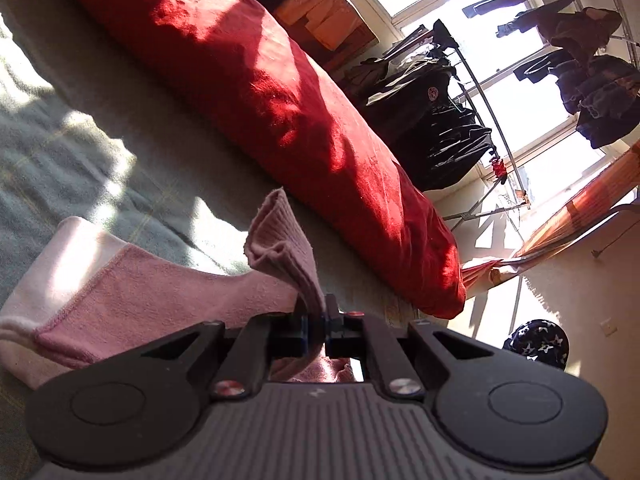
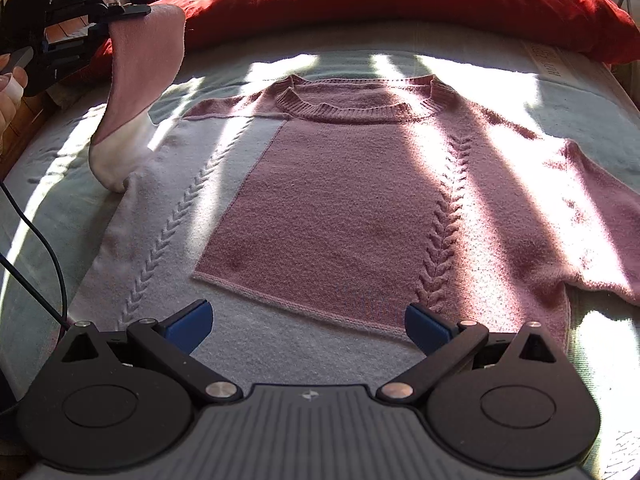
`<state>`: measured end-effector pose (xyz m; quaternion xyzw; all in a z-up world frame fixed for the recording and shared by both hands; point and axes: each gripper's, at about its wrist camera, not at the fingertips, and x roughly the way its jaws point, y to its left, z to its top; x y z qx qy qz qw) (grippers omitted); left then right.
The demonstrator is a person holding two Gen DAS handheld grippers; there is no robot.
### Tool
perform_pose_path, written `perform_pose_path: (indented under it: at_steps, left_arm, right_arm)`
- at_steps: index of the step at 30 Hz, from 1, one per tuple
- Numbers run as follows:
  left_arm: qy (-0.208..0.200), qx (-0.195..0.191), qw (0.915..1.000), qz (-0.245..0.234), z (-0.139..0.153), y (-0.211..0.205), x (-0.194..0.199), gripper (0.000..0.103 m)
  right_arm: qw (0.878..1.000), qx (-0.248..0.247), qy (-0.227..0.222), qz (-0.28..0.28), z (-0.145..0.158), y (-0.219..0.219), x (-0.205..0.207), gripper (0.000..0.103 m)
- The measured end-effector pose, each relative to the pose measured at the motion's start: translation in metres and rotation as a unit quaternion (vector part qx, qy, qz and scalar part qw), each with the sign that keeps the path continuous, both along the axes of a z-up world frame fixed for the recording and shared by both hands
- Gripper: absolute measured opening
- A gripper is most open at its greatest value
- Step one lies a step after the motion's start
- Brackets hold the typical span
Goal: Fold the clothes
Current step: 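Lift the cuff with the left tool and carry it across the sweater body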
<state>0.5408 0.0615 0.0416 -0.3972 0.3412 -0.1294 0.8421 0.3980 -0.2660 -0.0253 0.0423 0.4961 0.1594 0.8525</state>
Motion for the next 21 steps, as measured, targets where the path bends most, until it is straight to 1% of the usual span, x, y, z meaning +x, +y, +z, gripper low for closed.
perform_pose_path:
  at_steps: [7,12,16,21]
  left_arm:
    - [-0.008,-0.003,0.9996,-0.028,0.001,-0.042,0.007,0.005]
    - [-0.005,-0.003,0.9982,-0.059,-0.004,-0.076,0.012,0.005]
    - [0.007,0.005,0.9960,-0.088,-0.015,-0.103,0.018,0.005]
    - [0.034,0.015,0.9906,-0.131,-0.040,-0.140,0.024,0.005]
  right_arm:
    - [1.000,-0.008,0.000,-0.013,-0.002,-0.029,-0.006,0.103]
    - [1.000,-0.014,0.001,-0.024,-0.004,-0.048,-0.009,0.103]
    - [0.999,-0.015,0.003,-0.035,-0.005,-0.059,-0.010,0.103]
    - [0.999,-0.012,0.002,-0.040,-0.005,-0.065,-0.011,0.103]
